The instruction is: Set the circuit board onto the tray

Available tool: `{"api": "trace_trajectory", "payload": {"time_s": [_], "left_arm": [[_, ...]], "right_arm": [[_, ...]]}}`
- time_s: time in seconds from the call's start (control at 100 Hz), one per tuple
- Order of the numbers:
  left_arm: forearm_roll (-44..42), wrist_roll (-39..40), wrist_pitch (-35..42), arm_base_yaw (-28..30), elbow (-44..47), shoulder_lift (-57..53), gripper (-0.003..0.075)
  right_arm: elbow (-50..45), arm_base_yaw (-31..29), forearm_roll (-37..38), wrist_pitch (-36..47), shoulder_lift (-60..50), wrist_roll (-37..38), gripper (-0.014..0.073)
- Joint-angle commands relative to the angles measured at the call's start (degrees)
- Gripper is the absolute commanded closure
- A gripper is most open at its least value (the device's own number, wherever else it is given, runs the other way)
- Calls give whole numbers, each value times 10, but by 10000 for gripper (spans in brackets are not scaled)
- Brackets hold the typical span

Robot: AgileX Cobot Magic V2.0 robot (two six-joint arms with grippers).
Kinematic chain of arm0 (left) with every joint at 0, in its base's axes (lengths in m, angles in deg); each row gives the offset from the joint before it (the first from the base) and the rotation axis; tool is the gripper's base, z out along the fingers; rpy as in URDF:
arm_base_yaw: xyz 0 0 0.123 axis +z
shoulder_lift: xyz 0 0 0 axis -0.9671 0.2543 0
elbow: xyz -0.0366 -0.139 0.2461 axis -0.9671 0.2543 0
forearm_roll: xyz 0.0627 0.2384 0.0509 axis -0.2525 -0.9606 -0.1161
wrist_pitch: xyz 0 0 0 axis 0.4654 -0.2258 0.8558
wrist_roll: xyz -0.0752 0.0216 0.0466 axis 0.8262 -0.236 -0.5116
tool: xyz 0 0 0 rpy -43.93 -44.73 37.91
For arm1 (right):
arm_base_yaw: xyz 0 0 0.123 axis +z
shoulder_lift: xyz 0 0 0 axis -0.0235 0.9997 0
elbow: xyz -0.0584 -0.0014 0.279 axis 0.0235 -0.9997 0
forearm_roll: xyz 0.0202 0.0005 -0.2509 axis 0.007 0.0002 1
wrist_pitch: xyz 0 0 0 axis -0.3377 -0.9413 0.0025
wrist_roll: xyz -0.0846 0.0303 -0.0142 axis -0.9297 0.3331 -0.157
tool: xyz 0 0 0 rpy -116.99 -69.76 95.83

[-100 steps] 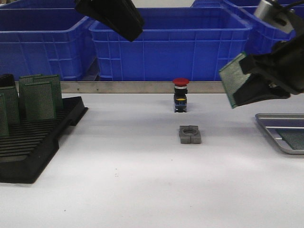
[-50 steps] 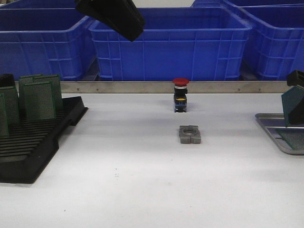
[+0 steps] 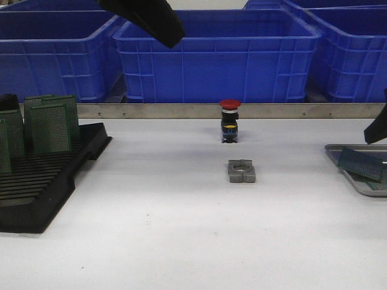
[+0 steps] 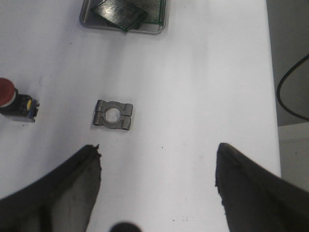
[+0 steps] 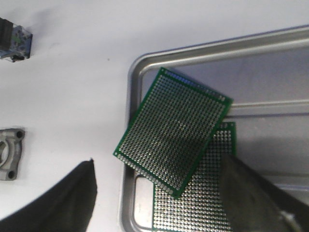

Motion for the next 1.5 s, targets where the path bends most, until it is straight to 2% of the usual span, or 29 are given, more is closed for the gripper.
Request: {"api": "trace_trajectory", "payload": {"time_s": [0.0,0.08,0.18,0.23,0.27,0.46,0.59,0.73,0.92,1.16,1.49], "left_arm": [[6,79,-29,1,-26,-34,309],[-30,135,-29,1,-31,-38,413],[-87,191,-29,1,-31,-47,601],[-110,201,-29,1,-31,-55,688],[-122,201,-29,1,-31,-60,743],[-126,214,-29,1,-30,-93,741],[-119,230,-25,1,-28,-114,741],[-115,258,18,1,6,-146,741],[-103,285,162,1,136,-234,741],[-35,285,378,1,326,-373,741],[-11,284,554,1,546,-570,741]], "right_arm": [[15,-5,19,-30,-51,0,165],[15,-5,22,-43,-77,0,317],[15,-4,41,-65,-114,0,578],[14,-3,45,-77,-135,0,668],[12,-2,45,-79,-149,0,652],[-2,29,44,-58,-227,0,654],[-31,93,43,30,-287,0,654],[-77,163,40,133,-361,0,654],[-123,230,38,221,-462,0,654],[-159,237,38,191,-580,0,654],[-231,237,38,183,-756,0,654]]}}
